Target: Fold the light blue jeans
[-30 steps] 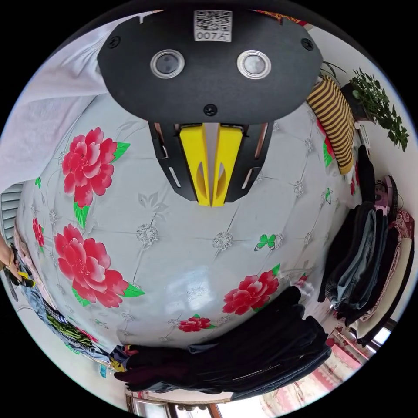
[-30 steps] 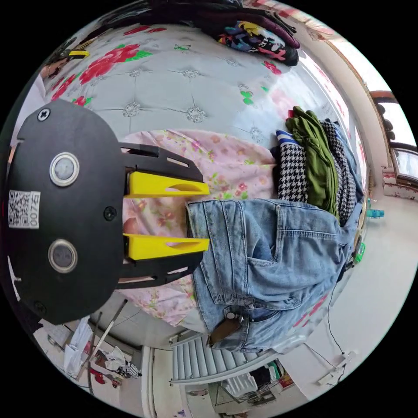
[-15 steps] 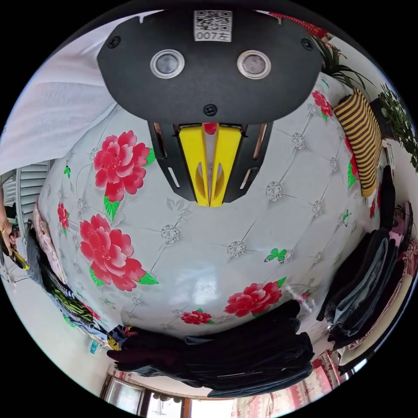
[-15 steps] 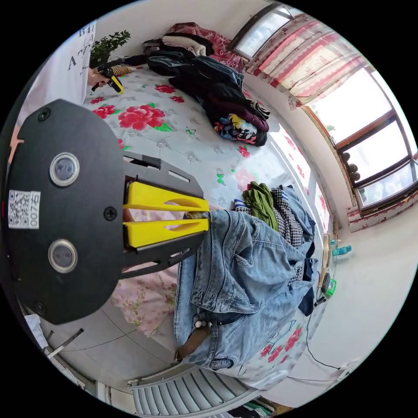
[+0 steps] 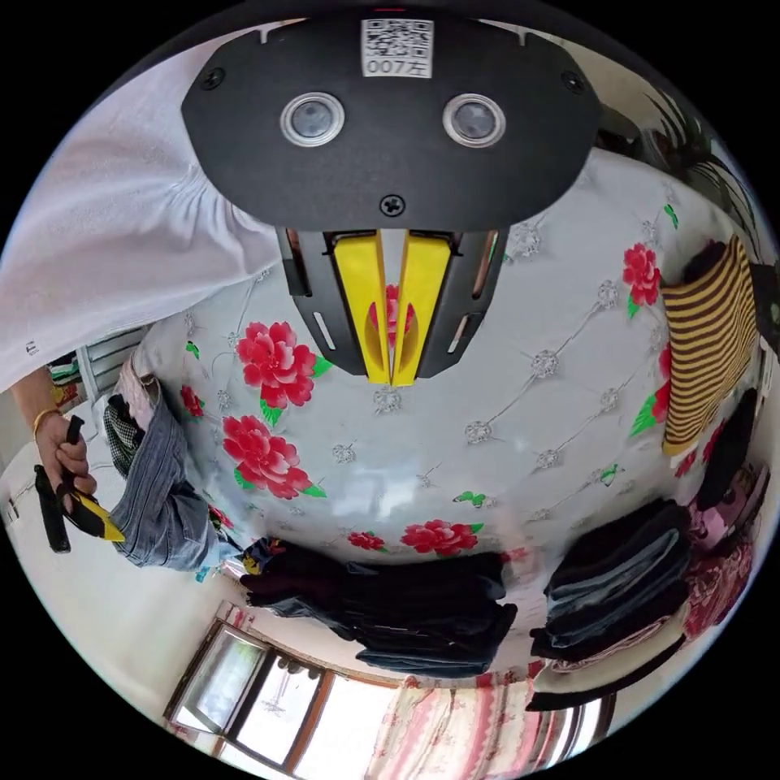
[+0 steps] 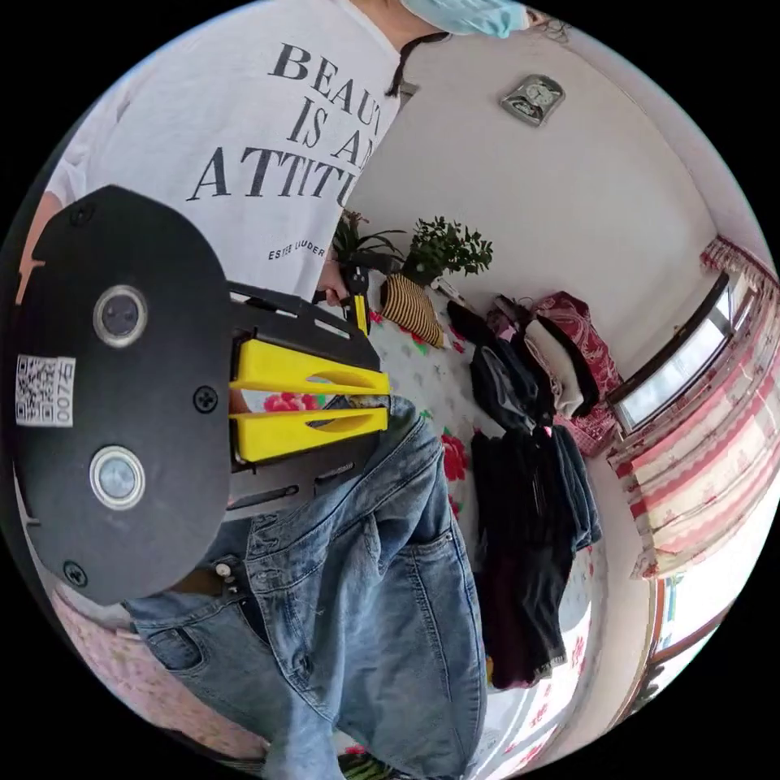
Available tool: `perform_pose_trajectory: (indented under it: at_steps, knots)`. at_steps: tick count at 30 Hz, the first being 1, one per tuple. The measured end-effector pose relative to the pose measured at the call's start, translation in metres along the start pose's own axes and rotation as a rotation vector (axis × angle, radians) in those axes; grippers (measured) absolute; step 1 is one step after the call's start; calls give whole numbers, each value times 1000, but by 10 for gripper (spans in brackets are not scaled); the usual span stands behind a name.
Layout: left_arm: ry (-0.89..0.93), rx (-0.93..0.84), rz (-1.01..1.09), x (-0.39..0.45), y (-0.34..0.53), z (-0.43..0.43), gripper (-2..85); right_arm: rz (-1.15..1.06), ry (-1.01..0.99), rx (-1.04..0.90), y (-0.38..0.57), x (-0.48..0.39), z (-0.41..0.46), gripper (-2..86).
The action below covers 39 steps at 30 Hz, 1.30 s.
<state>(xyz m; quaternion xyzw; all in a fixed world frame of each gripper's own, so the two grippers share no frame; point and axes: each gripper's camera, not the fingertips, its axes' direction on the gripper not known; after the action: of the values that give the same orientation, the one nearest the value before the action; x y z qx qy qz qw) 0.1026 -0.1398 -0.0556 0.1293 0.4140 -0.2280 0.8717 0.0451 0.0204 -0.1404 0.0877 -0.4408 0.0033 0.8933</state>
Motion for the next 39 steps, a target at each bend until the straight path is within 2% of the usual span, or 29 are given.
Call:
perform_pose_trajectory:
  at_steps: [1, 4, 8, 12, 14, 17, 19, 22, 23, 25, 28, 32, 34, 39]
  knots:
    - [-14, 23, -75, -18, 8, -10, -10, -50, -151, -42, -16, -17, 47, 14]
    - [-82, 76, -267, -63, 29, -40, -9, -122, -385, -93, -51, -66, 142, 28]
    - [-210, 148, -468, -109, 61, -87, -7, -229, -402, -195, -69, -109, 195, 45]
    - [-347, 138, -439, -114, 78, -116, 15, -199, -218, -234, -44, -85, 195, 60]
    - [-316, 119, -373, -101, 71, -114, 35, -98, -118, -230, -24, -50, 181, 63]
    - [-170, 80, -234, -61, 41, -89, 61, 189, 2, -138, 19, 25, 130, 65]
    - [-17, 55, -60, -10, 4, -55, 79, 409, 106, -19, 59, 73, 75, 66]
    - [165, -77, 173, 63, -46, 3, 108, 547, 287, 118, 93, 98, 13, 68]
    - [175, -118, 213, 77, -54, 16, 109, 561, 318, 140, 96, 100, 3, 69]
    - [21, -440, 316, 123, -72, 85, 106, 600, 410, 216, 105, 103, -26, 74]
    - [-117, -389, 536, 153, -67, 78, 59, 672, 462, 291, 114, 111, -44, 79]
    - [-131, -447, 389, 102, -50, 48, 49, 737, 486, 324, 124, 126, -50, 81]
    - [-216, -477, 285, 53, -26, 10, 48, 770, 524, 325, 131, 138, -56, 82]
    - [-380, -451, 72, -2, -1, -48, 48, 881, 564, 342, 143, 176, -64, 85]
